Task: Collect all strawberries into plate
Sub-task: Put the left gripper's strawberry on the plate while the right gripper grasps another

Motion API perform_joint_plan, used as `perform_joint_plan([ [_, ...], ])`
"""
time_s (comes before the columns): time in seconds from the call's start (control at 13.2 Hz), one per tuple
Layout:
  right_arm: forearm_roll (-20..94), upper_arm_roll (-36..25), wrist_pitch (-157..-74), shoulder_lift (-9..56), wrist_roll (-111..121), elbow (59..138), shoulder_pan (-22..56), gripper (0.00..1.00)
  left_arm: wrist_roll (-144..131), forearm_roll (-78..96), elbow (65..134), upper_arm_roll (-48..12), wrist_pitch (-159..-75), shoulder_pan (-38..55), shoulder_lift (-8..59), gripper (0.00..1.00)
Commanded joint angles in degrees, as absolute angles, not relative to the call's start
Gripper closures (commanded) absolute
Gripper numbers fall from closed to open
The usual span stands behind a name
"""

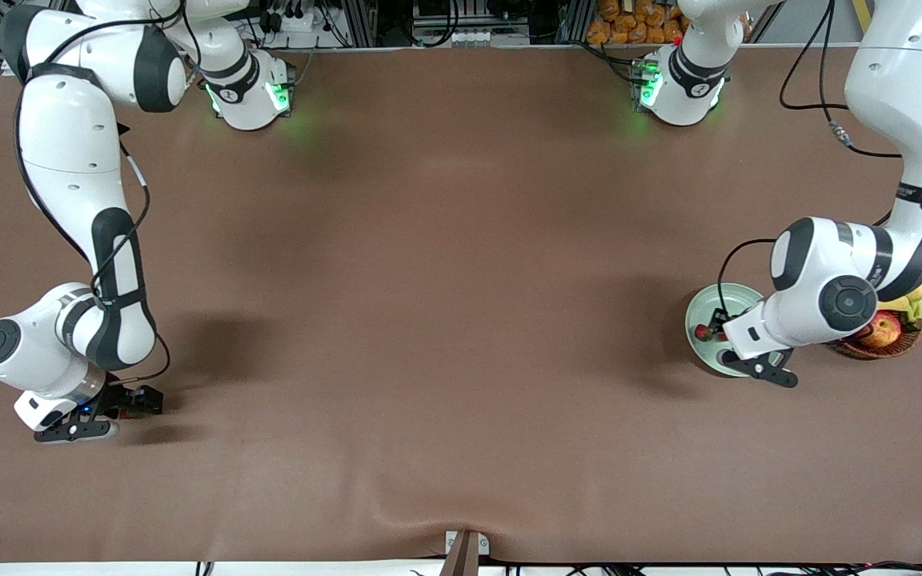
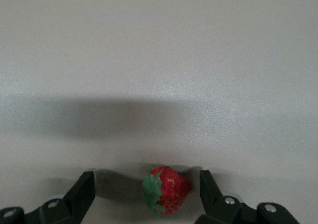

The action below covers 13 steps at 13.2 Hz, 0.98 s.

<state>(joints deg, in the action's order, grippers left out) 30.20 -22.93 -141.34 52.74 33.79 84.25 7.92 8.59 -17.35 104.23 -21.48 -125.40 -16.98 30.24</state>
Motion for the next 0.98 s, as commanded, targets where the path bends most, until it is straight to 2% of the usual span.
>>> perform_joint_plan([
  [0.0,30.8,-22.7,-140.1,51.8,33.9,84.2,7.5,0.37,8.0,-18.6,105.2,-22.4,-125.0,-17.6,24.2,0.0],
  [0.15,30.3,-22.7,-140.0,51.8,34.2,84.2,7.4,0.57,8.1,-18.6,102.1,-22.5,-121.5,-16.8,22.4,0.0],
  [0.3,30.1,-22.8,-139.9,51.8,34.4,84.2,7.5,0.84,8.3,-18.5,96.7,-24.4,-117.0,-16.7,22.6,0.0],
  [0.38,30.1,-22.9,-139.5,51.8,34.6,84.1,7.5,0.9,8.1,-17.9,95.0,-25.4,-115.5,-16.7,22.6,0.0],
  [0.6,30.1,-22.9,-139.1,50.8,36.1,84.0,7.7,0.9,7.2,-17.8,91.2,-28.6,-111.7,-16.6,22.6,0.0],
  [0.91,30.1,-23.1,-134.9,47.5,38.1,83.6,9.4,0.9,2.3,-14.5,90.1,-32.0,-110.3,-16.8,22.1,0.0],
])
